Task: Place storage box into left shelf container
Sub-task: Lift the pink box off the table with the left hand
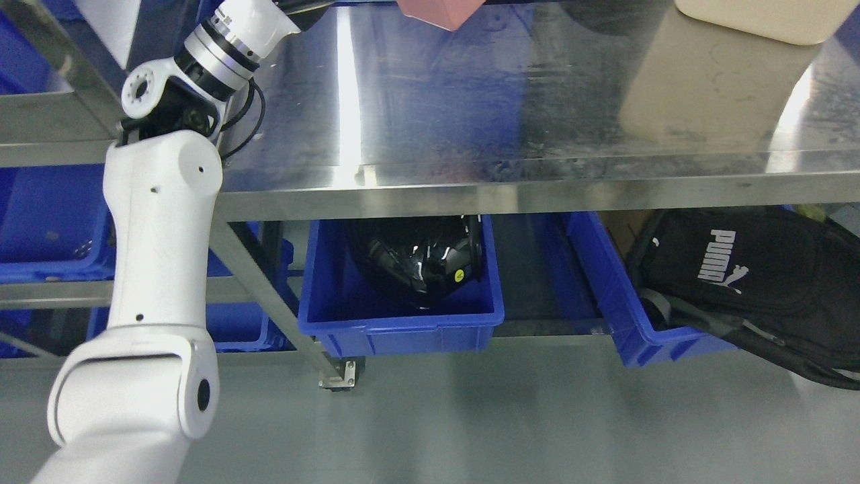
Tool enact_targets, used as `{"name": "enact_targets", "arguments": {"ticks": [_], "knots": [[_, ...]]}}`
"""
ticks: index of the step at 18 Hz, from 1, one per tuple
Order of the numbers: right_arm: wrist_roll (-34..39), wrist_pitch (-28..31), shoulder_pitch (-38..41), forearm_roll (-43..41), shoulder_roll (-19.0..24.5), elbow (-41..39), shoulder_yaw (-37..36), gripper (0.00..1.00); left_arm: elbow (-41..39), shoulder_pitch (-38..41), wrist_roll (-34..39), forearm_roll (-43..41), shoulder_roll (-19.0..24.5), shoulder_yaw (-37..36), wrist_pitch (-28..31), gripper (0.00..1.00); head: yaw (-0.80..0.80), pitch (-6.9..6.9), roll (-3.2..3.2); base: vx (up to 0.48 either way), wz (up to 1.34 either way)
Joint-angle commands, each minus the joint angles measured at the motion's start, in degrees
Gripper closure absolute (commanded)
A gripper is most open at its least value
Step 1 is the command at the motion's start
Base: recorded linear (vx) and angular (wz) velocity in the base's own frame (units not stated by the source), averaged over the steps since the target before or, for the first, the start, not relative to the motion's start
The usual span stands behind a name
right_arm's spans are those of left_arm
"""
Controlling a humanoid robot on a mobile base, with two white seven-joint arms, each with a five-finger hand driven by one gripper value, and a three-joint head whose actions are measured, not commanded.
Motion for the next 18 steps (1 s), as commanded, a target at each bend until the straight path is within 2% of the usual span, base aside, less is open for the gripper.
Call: {"name": "enact_targets", "arguments": {"ticks": [1,4,7,8,12,18], "knots": [[-0.13,-0.01,0.54,0.09,-1.00,-1.00,-0.26,0.00,-30.79,18.65,16.18,8.57,0.15,-13.42,-7.96,0.98,0.00,0.00,0.00,-0.144,0.47],[-0.13,-0.01,0.54,0.09,-1.00,-1.00,-0.26,0.00,-33.00,23.14,24.81,7.87,0.15,-20.03,-15.18,0.98,0.00,0.00,0.00,-0.173,0.55],[-0.13,-0.01,0.54,0.09,-1.00,-1.00,-0.26,0.00,-35.01,29.02,24.23,7.69,0.15,-24.86,-16.43,0.98,0.00,0.01,0.00,-0.189,0.67],[-0.13,-0.01,0.54,0.09,-1.00,-1.00,-0.26,0.00,-35.37,31.22,22.65,7.60,0.15,-25.49,-16.52,0.98,0.00,0.03,0.00,-0.207,0.67],[-0.13,-0.01,0.54,0.09,-1.00,-1.00,-0.26,0.00,-35.55,44.04,5.45,3.66,0.15,-25.76,-15.38,0.98,0.00,0.04,0.00,-0.150,1.04],[-0.13,-0.01,0.54,0.09,-1.00,-1.00,-0.26,0.00,-35.46,53.38,3.48,3.47,0.15,-22.86,-17.48,0.98,0.00,0.06,0.00,0.078,1.75]]}}
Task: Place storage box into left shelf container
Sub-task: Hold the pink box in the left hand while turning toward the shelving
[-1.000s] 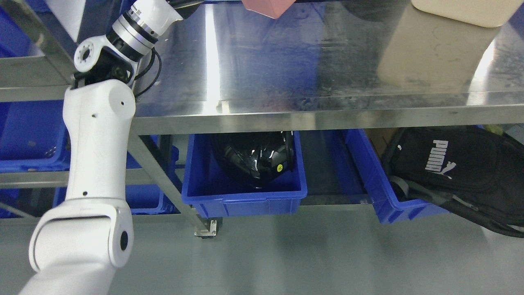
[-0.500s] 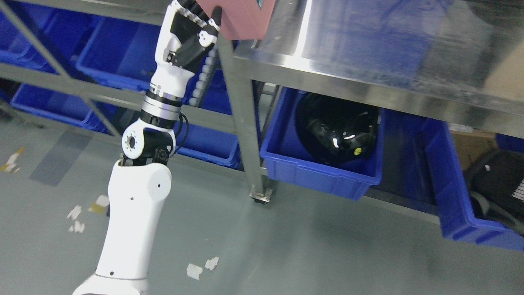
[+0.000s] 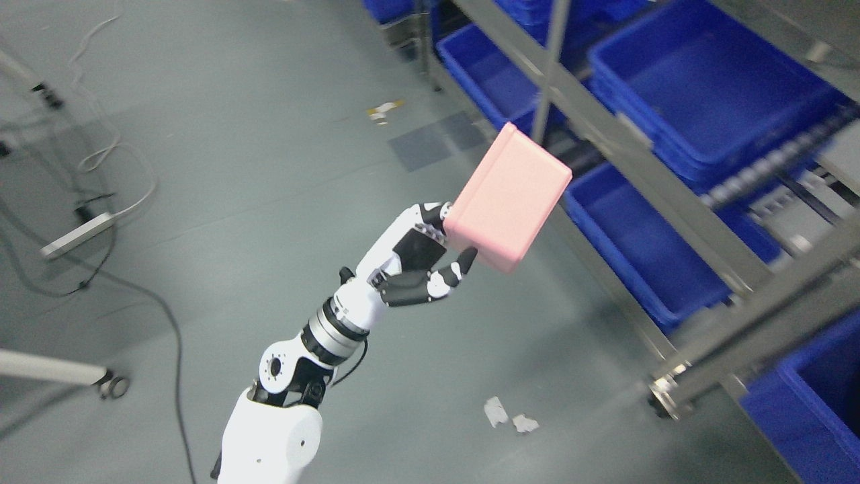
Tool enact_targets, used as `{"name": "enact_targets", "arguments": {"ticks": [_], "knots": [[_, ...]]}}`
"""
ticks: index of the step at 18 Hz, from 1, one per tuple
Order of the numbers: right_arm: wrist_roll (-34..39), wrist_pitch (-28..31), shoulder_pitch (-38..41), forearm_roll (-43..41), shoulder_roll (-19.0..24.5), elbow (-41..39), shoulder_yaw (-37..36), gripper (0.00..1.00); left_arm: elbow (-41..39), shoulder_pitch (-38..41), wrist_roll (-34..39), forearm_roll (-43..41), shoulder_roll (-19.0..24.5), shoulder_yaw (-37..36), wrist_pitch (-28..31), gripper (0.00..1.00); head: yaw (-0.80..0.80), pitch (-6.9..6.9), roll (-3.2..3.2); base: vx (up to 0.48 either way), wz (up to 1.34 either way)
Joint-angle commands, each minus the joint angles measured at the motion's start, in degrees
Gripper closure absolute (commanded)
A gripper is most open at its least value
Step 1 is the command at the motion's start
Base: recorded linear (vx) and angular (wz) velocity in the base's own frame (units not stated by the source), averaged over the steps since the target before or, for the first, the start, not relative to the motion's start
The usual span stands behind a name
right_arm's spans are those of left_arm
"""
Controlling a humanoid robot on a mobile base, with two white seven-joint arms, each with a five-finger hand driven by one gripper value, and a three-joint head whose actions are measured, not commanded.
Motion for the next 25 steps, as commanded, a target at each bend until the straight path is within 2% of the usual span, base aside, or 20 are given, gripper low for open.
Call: {"name": "enact_targets", "arguments": {"ticks": [1,4,11,25], "knots": [[-0.07,-0.14,0.54,0.09,-1.00,-1.00,-0.26,0.00,-6.43,10.62,-1.11,-0.85,0.83,-3.10,-2.44,0.98,0.00,0.00,0.00,0.203,1.50],[-0.07,-0.14,0.54,0.09,-1.00,-1.00,-0.26,0.00,-6.43,12.82,-1.11,-0.85,0.83,-2.58,-2.98,0.98,0.00,0.00,0.00,0.248,1.02],[-0.07,-0.14,0.54,0.09,-1.00,-1.00,-0.26,0.00,-6.34,13.26,-1.11,-0.76,0.83,-2.40,-3.15,0.98,0.00,0.02,0.00,0.334,0.20],[-0.07,-0.14,0.54,0.09,-1.00,-1.00,-0.26,0.00,-5.47,16.59,-6.12,-2.96,0.83,-4.24,-3.06,0.97,0.00,0.02,0.00,0.499,0.03]]}}
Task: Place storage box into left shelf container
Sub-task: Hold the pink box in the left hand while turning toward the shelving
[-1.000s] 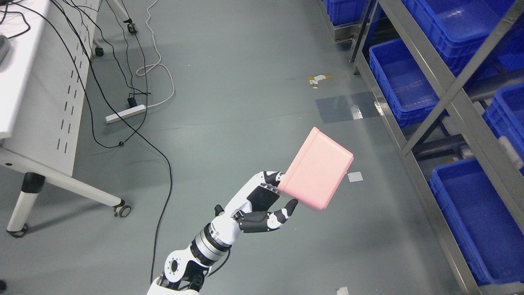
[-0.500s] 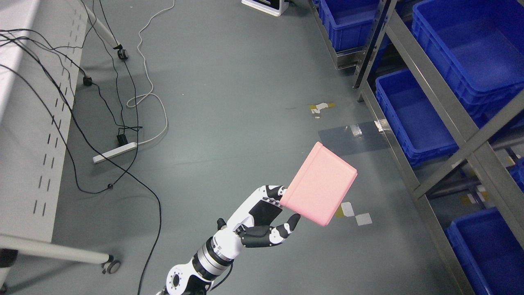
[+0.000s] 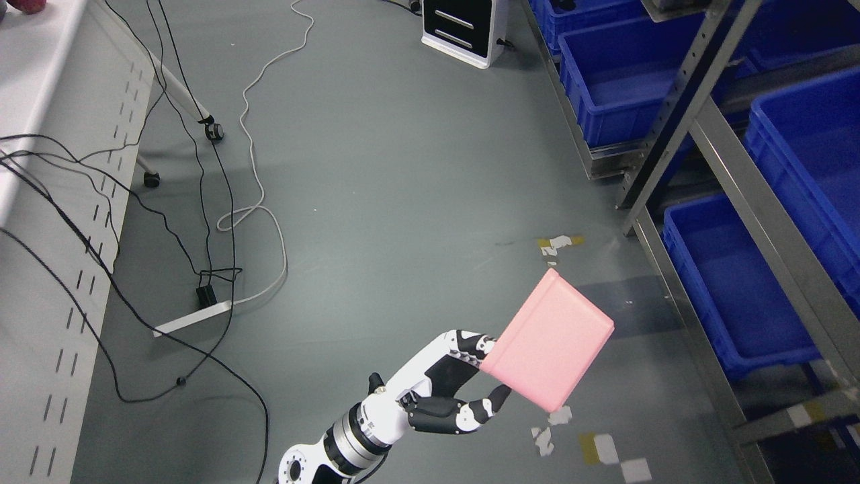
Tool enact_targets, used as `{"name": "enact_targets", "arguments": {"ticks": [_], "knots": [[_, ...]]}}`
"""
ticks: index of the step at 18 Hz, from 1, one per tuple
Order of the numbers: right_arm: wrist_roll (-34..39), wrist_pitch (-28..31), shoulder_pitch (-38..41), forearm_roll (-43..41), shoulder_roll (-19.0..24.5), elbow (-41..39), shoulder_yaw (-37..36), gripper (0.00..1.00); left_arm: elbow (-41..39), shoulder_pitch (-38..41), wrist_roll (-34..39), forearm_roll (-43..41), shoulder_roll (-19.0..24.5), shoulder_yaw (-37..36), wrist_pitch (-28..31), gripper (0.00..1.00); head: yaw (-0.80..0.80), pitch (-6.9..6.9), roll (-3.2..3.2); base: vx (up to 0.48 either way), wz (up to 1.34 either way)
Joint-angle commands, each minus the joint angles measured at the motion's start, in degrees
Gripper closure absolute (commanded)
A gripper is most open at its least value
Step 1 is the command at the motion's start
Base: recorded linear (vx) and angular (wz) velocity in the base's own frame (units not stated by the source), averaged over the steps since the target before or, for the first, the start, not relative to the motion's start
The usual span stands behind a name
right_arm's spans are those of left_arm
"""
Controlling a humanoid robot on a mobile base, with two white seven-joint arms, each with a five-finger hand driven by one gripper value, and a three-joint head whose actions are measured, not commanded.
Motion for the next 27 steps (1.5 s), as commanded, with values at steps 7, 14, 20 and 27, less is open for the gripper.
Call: {"name": "enact_targets", "arguments": {"ticks": [7,14,20,27], "knots": [[0.01,0.04,0.49,0.09,-1.00,-1.00,-0.27,0.00,0.47,3.26,-1.20,-0.32,1.00,-0.84,0.66,0.97,0.00,0.00,0.00,0.509,0.23],[0.01,0.04,0.49,0.09,-1.00,-1.00,-0.27,0.00,0.90,5.29,-3.41,-0.41,2.10,-1.28,0.74,0.97,0.00,0.00,0.00,0.540,-0.37],[0.01,0.04,0.49,0.09,-1.00,-1.00,-0.27,0.00,1.35,9.32,-9.10,-0.41,6.31,-1.19,0.66,0.97,0.00,0.00,0.00,0.384,-1.14],[0.01,0.04,0.49,0.09,-1.00,-1.00,-0.27,0.00,1.26,3.46,-15.27,-3.74,16.51,12.23,-3.91,0.96,0.00,0.00,0.00,0.252,-1.26]]}}
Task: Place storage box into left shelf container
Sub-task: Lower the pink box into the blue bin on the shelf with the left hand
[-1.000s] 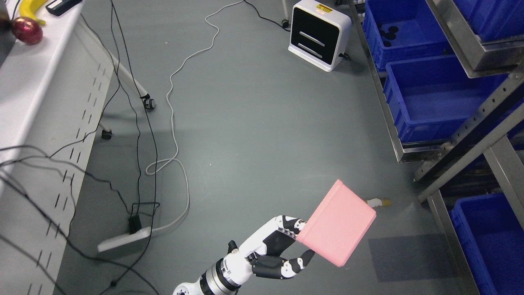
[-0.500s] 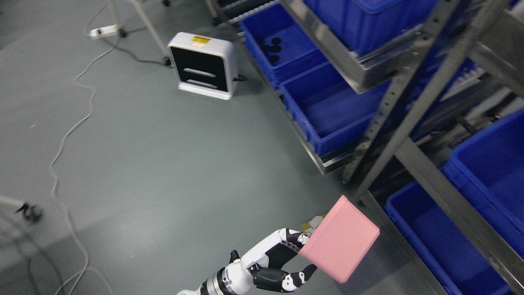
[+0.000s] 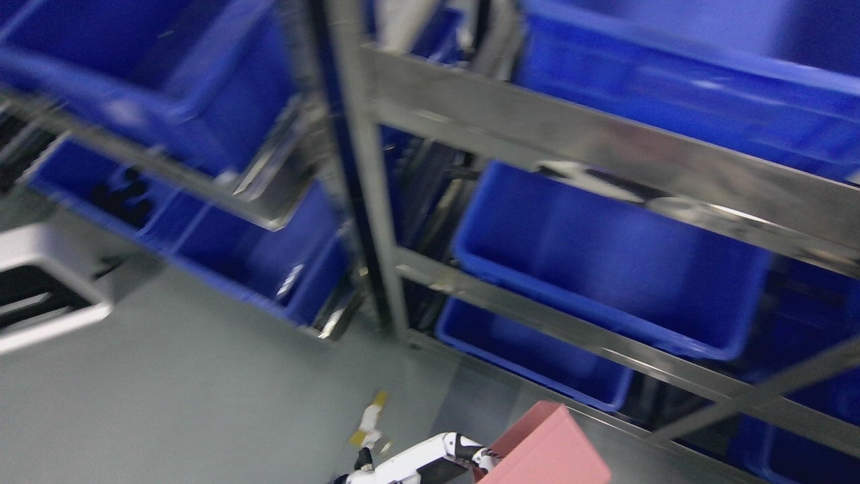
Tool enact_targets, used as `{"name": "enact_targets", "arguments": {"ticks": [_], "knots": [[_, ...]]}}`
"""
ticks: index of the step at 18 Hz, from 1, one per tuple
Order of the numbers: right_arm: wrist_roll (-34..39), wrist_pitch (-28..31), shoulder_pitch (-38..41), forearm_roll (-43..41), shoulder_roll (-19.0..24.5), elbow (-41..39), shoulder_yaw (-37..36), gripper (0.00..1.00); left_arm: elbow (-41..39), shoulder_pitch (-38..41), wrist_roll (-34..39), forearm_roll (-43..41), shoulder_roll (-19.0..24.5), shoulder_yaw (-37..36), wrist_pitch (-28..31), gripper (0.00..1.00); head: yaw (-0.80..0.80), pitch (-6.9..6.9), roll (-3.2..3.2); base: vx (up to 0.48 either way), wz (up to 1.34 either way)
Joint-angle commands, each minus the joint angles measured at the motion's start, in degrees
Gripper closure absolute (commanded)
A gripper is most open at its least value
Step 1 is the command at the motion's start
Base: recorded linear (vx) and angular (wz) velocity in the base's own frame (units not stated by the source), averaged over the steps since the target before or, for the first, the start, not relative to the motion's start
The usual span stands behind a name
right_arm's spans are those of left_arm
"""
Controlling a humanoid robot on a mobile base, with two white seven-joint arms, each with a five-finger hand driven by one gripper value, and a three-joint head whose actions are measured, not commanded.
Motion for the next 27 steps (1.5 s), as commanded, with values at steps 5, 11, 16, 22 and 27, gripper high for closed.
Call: {"name": "enact_targets", "arguments": {"ticks": [5,11,16,22,27], "knots": [[0.02,0.04,0.51,0.09,-1.00,-1.00,-0.26,0.00,2.60,-12.47,-1.71,-9.85,12.40,18.20,-0.64,0.96,0.00,0.00,0.00,0.143,-0.94],[0.02,0.04,0.51,0.09,-1.00,-1.00,-0.26,0.00,14.45,-25.56,-1.27,-23.20,5.73,18.73,2.95,0.96,0.00,-0.01,0.00,0.077,-0.56],[0.02,0.04,0.60,0.09,-1.00,-1.00,-0.26,0.00,21.67,-33.04,-1.18,-36.21,0.98,22.85,2.61,0.96,0.00,-0.01,0.00,0.044,-0.25],[0.02,0.04,0.51,0.09,-1.00,-1.00,-0.26,0.00,26.67,-38.49,-1.00,-44.23,-1.66,25.58,2.52,0.96,0.00,-0.01,0.00,0.000,0.00],[0.02,0.04,0.51,0.09,-1.00,-1.00,-0.26,0.00,28.09,-40.96,-1.00,-45.99,-3.86,27.61,2.96,0.96,0.00,-0.02,0.00,-0.003,0.01]]}}
